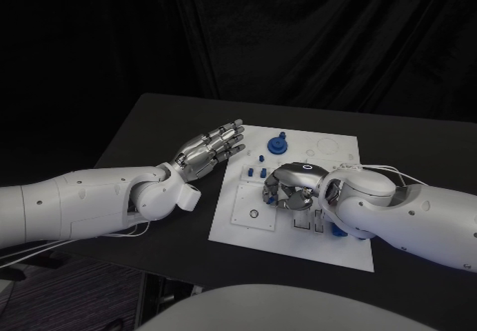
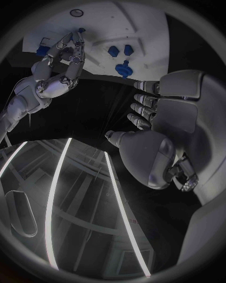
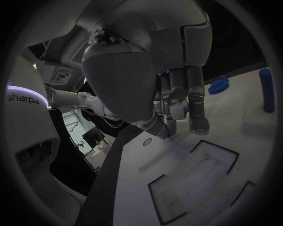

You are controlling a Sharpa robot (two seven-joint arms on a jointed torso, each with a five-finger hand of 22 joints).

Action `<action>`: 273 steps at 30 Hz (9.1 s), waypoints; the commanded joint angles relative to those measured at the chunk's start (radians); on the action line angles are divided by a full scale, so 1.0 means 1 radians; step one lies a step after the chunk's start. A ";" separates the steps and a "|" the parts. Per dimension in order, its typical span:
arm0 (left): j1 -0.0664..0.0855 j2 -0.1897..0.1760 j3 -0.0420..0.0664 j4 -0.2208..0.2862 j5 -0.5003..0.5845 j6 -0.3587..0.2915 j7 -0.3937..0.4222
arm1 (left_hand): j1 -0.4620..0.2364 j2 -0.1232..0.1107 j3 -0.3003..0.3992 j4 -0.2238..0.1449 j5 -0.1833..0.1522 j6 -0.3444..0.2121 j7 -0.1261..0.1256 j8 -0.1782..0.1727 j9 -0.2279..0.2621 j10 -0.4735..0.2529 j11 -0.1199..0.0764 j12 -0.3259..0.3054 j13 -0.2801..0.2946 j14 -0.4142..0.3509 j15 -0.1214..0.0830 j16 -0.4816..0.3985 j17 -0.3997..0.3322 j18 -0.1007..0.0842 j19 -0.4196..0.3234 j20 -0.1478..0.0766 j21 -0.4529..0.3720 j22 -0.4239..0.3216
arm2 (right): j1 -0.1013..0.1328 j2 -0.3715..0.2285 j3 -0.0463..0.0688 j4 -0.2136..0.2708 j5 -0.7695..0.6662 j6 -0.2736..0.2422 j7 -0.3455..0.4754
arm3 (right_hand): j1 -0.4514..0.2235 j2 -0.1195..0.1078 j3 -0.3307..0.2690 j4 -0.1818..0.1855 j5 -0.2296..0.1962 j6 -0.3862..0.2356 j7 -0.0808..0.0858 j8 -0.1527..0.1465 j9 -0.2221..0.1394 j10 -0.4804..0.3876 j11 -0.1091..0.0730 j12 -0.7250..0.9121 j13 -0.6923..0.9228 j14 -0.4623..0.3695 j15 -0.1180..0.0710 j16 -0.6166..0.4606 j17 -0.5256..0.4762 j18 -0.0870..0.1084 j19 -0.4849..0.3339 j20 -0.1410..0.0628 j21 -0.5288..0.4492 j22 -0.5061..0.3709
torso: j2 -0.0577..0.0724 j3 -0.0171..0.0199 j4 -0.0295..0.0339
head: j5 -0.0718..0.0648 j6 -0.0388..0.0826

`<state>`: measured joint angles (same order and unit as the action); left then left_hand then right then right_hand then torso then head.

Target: Assemble the parts on the task board

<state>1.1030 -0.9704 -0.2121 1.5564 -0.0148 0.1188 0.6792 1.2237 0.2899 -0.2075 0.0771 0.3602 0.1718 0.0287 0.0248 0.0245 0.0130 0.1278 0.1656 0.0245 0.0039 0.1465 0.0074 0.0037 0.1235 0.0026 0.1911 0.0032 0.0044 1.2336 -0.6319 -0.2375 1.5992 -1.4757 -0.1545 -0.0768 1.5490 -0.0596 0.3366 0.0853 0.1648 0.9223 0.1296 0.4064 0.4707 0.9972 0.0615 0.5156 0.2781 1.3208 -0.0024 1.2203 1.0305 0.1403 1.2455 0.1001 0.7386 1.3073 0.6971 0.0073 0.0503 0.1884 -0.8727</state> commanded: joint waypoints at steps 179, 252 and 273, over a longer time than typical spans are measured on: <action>-0.022 -0.014 0.001 -0.007 0.019 -0.015 0.094 | 0.045 -0.002 -0.009 0.042 0.026 0.045 0.048 0.005 0.005 0.007 0.019 0.047 0.004 -0.003 -0.018 0.001 -0.001 -0.034 -0.003 -0.043 -0.003 -0.004 | 0.020 -0.110 -0.005 0.182 -0.004 -0.220 0.064 | 0.026 -0.041 -0.083 0.126 0.077 0.180 -0.035 -0.140 -0.109 0.136 -0.023 -0.113 -0.188 0.040 -0.028 0.049 -0.095 -0.013 0.095 -0.023 0.114 0.094 | -0.001 -0.0011 0.0021 | -0.052 0.000; -0.024 0.003 0.001 -0.024 0.019 0.001 0.084 | 0.043 -0.001 -0.008 0.043 0.027 0.041 0.048 0.005 0.005 0.005 0.020 0.045 0.004 -0.003 -0.014 0.002 -0.001 -0.032 -0.002 -0.037 -0.003 -0.004 | -0.080 0.002 -0.005 0.042 -0.052 -0.191 0.056 | 0.032 -0.037 -0.075 0.108 0.106 0.166 -0.026 -0.147 -0.088 0.135 -0.018 -0.140 -0.189 0.053 -0.025 0.060 -0.070 -0.016 0.105 -0.023 0.132 0.099 | 0.000 -0.0007 0.0008 | -0.018 0.000; -0.027 0.006 0.001 -0.026 0.019 0.004 0.078 | 0.043 0.000 -0.008 0.044 0.027 0.040 0.049 0.005 0.005 0.004 0.021 0.045 0.004 -0.003 -0.014 0.002 -0.001 -0.031 -0.002 -0.036 -0.003 -0.004 | -0.083 0.013 -0.005 0.031 -0.053 -0.157 0.039 | 0.026 -0.035 -0.077 0.104 0.098 0.156 -0.022 -0.154 -0.083 0.126 -0.012 -0.152 -0.190 0.047 -0.020 0.054 -0.079 -0.015 0.099 -0.020 0.117 0.096 | -0.001 -0.0005 -0.0003 | -0.020 0.000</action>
<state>1.0781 -0.9663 -0.2122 1.5297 0.0023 0.1082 0.6794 1.2591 0.2860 -0.2174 0.1255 0.3834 0.2199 0.0768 0.0325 0.0305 0.0198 0.1449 0.2155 0.0294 0.0003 0.1253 0.0075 0.0037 0.0918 -0.0008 0.1485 0.0032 0.0019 1.1541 -0.6195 -0.2429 1.6309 -1.5208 -0.3304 -0.0161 1.5771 -0.1038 0.2594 0.1953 0.2664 1.0684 0.1182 0.2345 0.2458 1.1263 0.0455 0.3685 0.0902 1.3712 -0.0277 1.2785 0.9523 0.1399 1.3438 0.0770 0.8621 1.3078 0.6967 0.0070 0.0501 0.1685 -0.8727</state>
